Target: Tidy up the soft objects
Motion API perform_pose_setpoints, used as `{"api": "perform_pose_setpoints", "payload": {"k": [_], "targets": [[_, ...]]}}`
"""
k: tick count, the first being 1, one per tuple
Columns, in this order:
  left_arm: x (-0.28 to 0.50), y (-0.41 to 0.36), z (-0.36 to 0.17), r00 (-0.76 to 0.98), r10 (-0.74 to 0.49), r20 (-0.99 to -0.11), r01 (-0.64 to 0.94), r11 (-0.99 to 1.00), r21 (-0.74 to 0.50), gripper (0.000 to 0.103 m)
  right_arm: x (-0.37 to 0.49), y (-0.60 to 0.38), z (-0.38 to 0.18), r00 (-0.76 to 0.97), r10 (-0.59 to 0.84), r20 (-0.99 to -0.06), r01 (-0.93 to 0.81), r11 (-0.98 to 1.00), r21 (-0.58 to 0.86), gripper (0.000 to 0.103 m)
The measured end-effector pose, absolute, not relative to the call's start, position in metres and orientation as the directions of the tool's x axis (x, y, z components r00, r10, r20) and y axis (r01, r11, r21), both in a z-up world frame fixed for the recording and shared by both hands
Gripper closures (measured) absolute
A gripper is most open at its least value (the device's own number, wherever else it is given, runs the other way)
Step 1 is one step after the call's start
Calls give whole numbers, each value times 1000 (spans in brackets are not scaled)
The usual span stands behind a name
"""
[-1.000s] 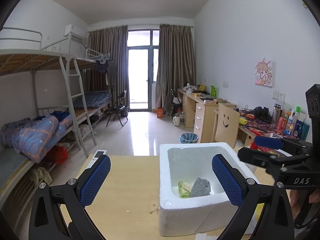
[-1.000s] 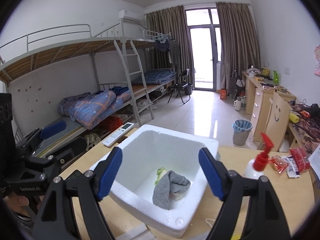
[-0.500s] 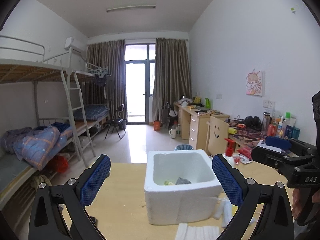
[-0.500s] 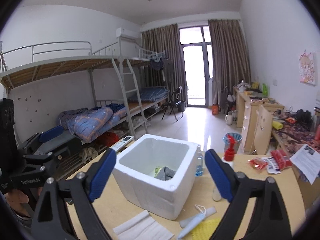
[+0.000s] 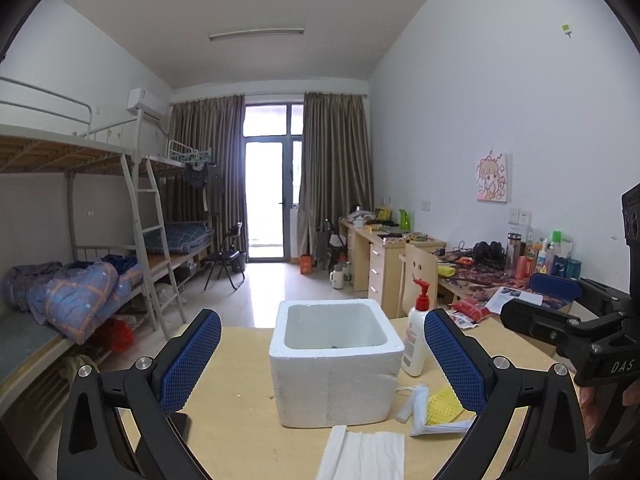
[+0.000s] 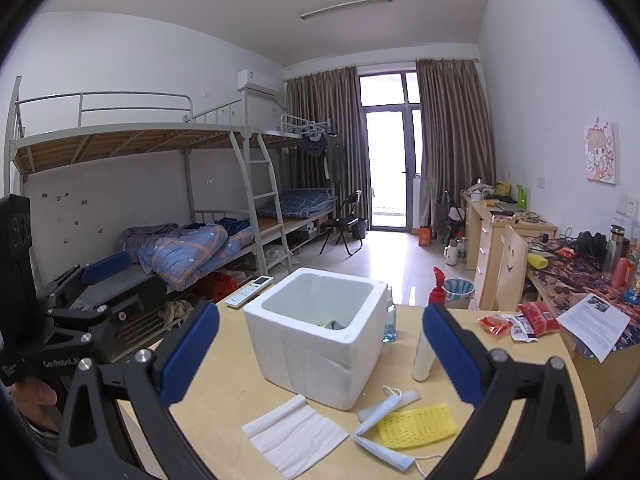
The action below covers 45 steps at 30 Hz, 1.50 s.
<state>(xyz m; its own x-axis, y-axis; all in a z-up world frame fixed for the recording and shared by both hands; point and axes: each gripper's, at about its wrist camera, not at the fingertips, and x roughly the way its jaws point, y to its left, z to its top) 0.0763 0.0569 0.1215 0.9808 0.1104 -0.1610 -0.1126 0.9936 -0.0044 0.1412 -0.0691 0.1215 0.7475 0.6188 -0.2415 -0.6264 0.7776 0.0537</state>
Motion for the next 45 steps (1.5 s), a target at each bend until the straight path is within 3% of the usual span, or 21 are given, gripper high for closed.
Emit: {"api": "perform_pose_setpoints", "payload": {"k": [9,21,38,45], "targets": [[61,53,111,984,106,-143,-108,994,-5,1,121,-77,110,757,619,-211,-628,778,31,0],[46,50,56,981,101,-169,-113,991,-66,1,102,-82,64,795,569,-210,-579,815,18,0],[16,41,15,992,100,-71,-103,994,-42,1,85,-104,19,812,540,-221,-541,839,63,0],[19,45,-9,990,104,-101,-110,992,-62,1,81,-105,2,798,560,-225,-559,826,73,0]]}}
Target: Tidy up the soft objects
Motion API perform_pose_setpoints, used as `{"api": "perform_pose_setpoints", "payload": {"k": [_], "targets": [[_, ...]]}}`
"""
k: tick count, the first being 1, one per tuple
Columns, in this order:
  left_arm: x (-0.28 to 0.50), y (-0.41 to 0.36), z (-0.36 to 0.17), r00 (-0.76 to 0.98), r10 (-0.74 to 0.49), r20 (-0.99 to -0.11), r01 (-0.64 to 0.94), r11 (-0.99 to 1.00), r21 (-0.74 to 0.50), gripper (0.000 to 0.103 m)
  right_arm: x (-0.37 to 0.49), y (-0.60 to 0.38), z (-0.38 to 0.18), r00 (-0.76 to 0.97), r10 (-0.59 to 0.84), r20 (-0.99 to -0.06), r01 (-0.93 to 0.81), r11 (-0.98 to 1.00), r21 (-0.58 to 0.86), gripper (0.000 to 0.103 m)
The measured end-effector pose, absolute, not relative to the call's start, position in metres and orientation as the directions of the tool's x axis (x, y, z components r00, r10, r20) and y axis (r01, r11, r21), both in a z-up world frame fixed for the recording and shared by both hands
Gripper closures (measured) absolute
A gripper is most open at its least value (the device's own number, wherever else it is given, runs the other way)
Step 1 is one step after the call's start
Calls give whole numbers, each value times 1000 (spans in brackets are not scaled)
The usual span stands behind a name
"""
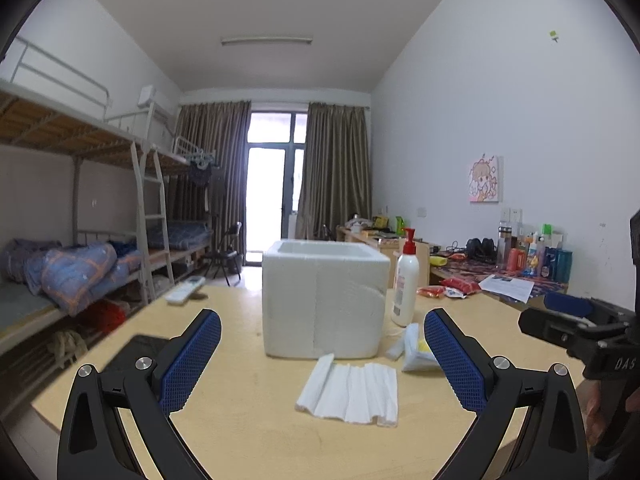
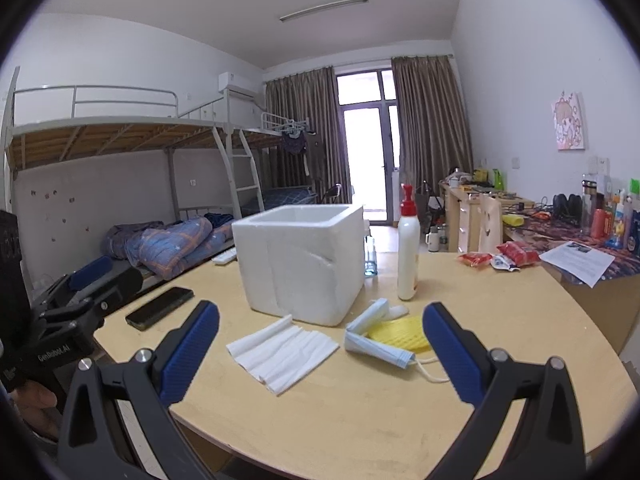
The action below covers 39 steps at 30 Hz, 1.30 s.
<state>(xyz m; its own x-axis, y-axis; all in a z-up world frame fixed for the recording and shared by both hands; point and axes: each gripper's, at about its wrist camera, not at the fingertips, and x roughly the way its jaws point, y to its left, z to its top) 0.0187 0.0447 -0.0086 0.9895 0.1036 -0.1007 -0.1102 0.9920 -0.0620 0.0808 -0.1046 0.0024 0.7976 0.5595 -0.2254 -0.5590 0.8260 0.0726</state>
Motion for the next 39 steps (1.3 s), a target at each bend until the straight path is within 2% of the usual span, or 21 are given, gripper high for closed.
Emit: {"api": "perform_pose_setpoints", "payload": {"k": [4,14,27,39], "targets": [[28,44,-17,984,106,-146,-116,991,-61,1,85,-101,-9,791,551,-265,-551,830,84,0],[39,32,-25,980,89,-176,-95,995,-28,1,95,-115,-13,806,519,-286,-515,852,93,0],[82,28,-48,946,47,-321,-50,999,-1,1,127,-115,-29,802,460,-382,-460,883,95,0],[134,40,-57,884,-12,-467,-27,997,-76,1,172,-107,-40,770,419,-481,-426,899,102,0]]}}
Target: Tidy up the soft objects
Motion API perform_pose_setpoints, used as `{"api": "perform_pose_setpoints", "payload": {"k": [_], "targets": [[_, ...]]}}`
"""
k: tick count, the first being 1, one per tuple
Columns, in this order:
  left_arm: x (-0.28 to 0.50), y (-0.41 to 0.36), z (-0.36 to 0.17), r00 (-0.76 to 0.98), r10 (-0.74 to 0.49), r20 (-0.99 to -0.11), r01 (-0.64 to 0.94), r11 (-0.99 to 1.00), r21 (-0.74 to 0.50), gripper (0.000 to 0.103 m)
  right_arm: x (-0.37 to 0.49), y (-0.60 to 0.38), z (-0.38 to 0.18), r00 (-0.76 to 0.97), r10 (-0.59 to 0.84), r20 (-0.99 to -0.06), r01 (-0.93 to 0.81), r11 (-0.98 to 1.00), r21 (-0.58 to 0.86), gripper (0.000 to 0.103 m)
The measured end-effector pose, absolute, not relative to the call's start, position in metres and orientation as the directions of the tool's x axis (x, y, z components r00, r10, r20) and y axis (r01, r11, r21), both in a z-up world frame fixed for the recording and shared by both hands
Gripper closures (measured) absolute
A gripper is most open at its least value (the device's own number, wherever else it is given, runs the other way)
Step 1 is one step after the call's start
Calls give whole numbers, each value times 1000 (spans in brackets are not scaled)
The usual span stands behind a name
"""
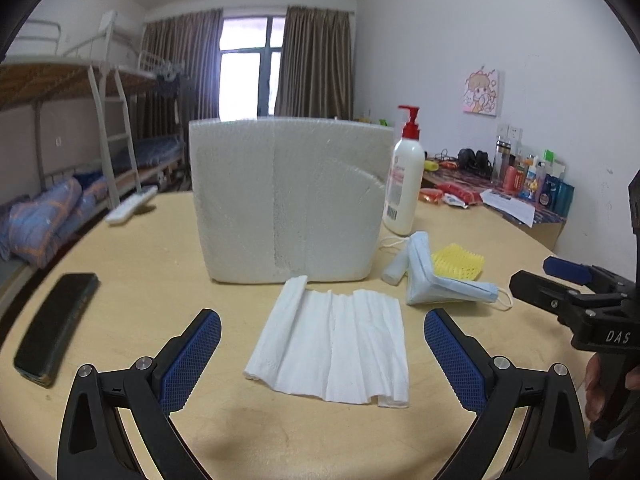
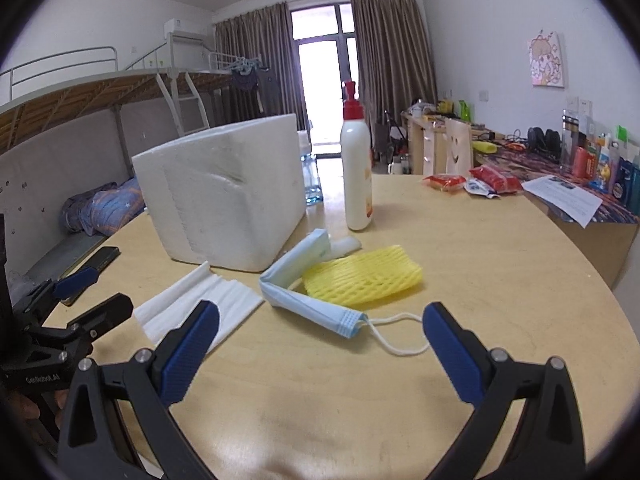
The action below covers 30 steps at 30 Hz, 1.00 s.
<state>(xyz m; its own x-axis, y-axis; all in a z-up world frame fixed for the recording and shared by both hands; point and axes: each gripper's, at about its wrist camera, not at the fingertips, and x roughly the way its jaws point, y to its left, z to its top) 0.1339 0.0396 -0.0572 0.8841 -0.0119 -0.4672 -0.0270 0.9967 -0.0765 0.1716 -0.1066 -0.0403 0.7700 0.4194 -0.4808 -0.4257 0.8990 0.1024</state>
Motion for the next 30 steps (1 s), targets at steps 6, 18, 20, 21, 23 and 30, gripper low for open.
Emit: {"api": "perform_pose_setpoints", "payload": {"k": [6,18,20,21,23,30], "targets": [[149,44,-63,850,-15,-527,-34,996,-84,1,186,-96,-46,737,423,-527,-444,891,95,0],[174,54,-71,783,-15,-622,-40,996,-75,1,203,-69,-48,681,453,-576,-505,859,78,0],[177,53,-73,773,-13,-635,-34,998,-61,1,205,-66,-49,677,448,-584,-505,860,73,0],[178,52,-73,769,-15,-639,-31,998,-61,2,206,-65,-50,676,445,-587,-505,860,71,0],[181,51,-76,753,-21,-657,-28,998,-63,8,207,-64,-50,673,448,-589,-510,857,70,1],[189,47,-83,712,-44,-701,-1,998,-64,21,212,-57,-55,632,469,-617,-542,836,81,29]]}}
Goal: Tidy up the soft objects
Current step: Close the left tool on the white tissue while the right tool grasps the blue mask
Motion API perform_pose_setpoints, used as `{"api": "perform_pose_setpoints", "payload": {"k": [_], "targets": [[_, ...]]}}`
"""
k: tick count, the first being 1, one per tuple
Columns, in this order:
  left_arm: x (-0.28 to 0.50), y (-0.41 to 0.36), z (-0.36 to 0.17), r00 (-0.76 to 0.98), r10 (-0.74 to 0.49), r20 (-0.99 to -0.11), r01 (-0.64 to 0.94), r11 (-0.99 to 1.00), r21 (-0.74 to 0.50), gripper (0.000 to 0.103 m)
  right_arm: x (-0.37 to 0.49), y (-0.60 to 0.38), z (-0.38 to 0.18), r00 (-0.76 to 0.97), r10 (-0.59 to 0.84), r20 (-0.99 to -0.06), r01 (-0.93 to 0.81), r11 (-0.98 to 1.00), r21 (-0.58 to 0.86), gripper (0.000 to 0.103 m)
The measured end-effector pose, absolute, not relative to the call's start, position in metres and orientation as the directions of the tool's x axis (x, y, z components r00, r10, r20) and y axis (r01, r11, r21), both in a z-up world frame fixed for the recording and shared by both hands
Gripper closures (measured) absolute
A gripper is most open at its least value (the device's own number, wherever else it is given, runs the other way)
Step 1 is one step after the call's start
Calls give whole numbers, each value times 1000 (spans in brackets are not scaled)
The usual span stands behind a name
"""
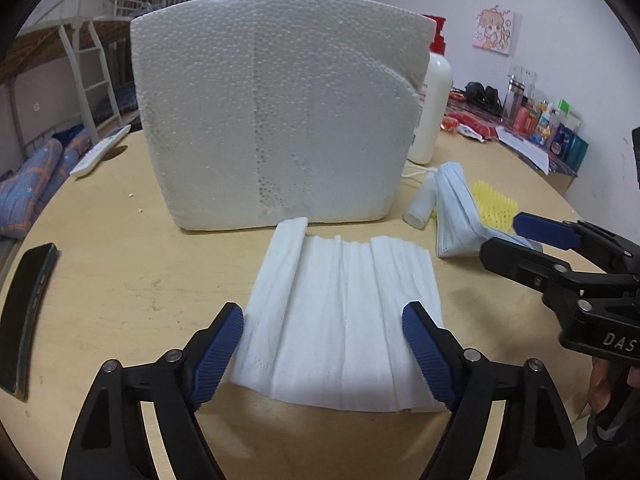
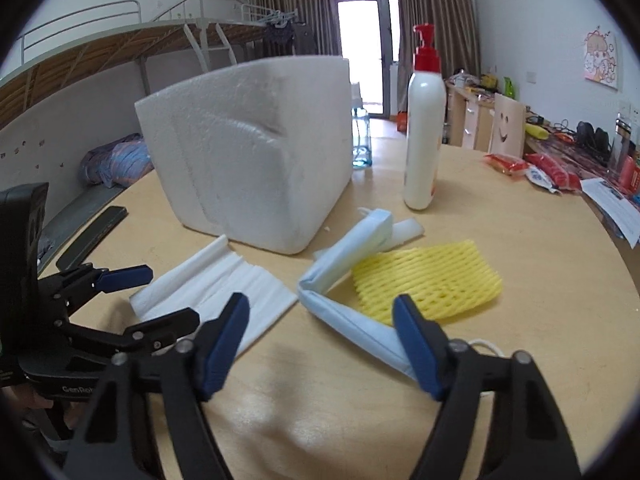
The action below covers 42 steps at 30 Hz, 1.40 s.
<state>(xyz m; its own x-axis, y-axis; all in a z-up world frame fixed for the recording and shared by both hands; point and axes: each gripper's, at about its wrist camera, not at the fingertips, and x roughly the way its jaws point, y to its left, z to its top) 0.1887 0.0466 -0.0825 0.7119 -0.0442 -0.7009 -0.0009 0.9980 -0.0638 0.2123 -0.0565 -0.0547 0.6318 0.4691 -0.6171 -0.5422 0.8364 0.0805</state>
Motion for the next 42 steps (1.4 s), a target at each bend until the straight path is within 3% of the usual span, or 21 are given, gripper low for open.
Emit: {"api": "perform_pose_setpoints", "payload": {"k": [7,12,15,17,18,20,21,22,24,33,42], "targets": [[192,42,-86,682,-59,-729,26,998,-57,41,211,-52,-56,613,488,-621,-573,816,76,54],[194,34,-85,679,-58,-732,55,998,-27,56,213,-50,-57,603,489,-631,-579,812,75,64],[197,34,-84,675,-73,-734,70,997,-34,71,215,-49,-57,598,496,-629,-581,809,85,74],[198,37,-84,670,-106,-735,85,994,-66,92,215,-45,-59,587,492,-643,-595,801,70,75],[199,39,-84,667,-121,-735,89,993,-82,97,215,-42,-61,578,493,-651,-600,797,71,75],[198,41,-85,671,-133,-730,93,991,-96,97,216,-39,-64,564,496,-660,-610,789,72,76],[197,40,-85,675,-132,-726,96,991,-91,97,216,-38,-65,562,494,-664,-612,788,69,79],[196,39,-85,678,-134,-723,99,991,-91,97,217,-37,-67,558,495,-666,-610,789,76,89],[194,39,-85,685,-150,-713,112,989,-100,98,218,-38,-67,551,506,-664,-614,784,89,91],[186,43,-80,716,-155,-680,112,988,-107,99,216,-45,-66,544,538,-644,-622,774,122,91],[171,42,-65,764,-144,-629,112,990,-90,99,205,-63,-49,560,617,-553,-637,747,188,91]]}}
